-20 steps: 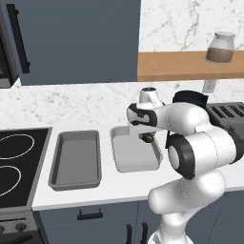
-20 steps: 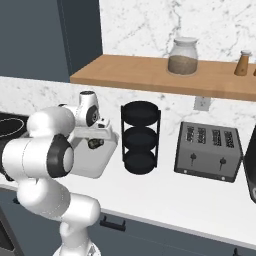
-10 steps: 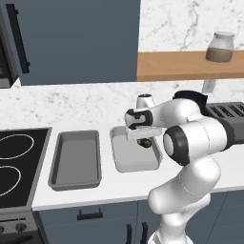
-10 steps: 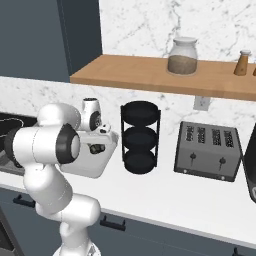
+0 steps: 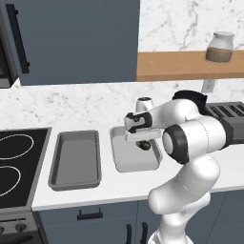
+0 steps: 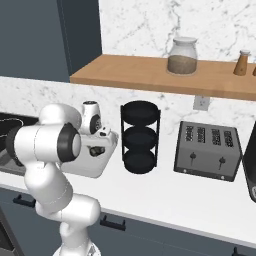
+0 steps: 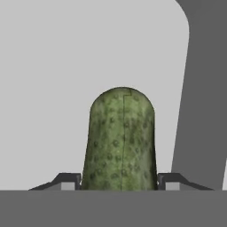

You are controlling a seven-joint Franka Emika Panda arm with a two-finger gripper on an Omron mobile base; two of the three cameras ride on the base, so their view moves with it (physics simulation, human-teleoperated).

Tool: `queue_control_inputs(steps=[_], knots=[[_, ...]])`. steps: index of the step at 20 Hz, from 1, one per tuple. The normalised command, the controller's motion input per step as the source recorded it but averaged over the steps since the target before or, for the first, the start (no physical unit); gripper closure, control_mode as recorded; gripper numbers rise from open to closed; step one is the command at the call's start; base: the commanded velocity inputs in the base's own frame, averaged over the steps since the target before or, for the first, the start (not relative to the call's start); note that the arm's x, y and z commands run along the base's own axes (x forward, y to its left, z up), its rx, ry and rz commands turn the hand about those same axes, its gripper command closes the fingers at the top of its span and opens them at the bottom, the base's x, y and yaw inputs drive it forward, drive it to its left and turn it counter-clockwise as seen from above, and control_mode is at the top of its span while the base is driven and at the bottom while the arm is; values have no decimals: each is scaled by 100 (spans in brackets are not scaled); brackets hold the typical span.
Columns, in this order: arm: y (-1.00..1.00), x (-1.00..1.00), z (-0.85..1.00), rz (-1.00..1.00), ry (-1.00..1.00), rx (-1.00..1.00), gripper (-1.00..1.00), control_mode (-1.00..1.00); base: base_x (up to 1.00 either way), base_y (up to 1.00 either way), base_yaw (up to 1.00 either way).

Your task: Place one cucumber and one chicken drumstick in each tupperware on the nearby counter, to pack two identical lunches.

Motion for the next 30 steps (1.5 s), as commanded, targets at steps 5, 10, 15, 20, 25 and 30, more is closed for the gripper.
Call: queue_control_inputs(steps=[5, 10, 15, 20, 25, 30], knots=[[1, 8, -1, 0, 0, 0, -100, -100, 0, 0, 0], [-4, -5, 12, 0, 0, 0, -100, -100, 0, 0, 0], [-11, -40, 41, 0, 0, 0, -100, -100, 0, 0, 0], [-4, -95, 34, 0, 0, 0, -100, -100, 0, 0, 0], [-1, -100, 7, 3, -2, 0, -100, -100, 0, 0, 0], [0, -94, 66, 1, 0, 0, -100, -100, 0, 0, 0]])
